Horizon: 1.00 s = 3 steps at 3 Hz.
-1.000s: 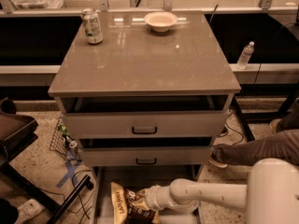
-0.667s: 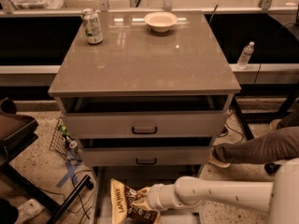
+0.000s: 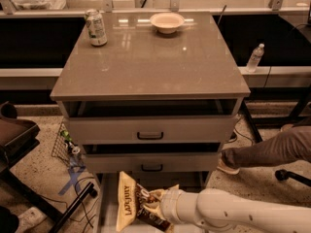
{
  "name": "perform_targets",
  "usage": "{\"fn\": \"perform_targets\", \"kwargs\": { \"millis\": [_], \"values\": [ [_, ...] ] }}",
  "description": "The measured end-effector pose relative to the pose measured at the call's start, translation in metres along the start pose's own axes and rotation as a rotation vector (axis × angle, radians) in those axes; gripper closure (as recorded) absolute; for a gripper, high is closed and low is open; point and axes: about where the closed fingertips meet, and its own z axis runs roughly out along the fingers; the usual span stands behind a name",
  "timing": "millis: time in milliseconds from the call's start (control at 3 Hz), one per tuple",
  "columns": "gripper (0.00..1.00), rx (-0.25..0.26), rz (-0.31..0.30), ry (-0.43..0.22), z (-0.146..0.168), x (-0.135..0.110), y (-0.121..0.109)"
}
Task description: Pick brown chip bag from bottom drawer and place on counter
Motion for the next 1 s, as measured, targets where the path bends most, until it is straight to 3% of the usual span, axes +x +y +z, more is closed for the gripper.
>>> {"fn": "perform_targets", "kwargs": {
  "millis": [333,667,1000],
  "values": [
    [1.00,0.060,0.023,-0.005,-0.023,-0.013,-0.002],
    [1.00,0.057,0.024,-0.017,-0.023,-0.017,-0.009],
    [1.00,0.079,0.012,-0.040,-0.060,-0.069,-0.052]
  ]
}}
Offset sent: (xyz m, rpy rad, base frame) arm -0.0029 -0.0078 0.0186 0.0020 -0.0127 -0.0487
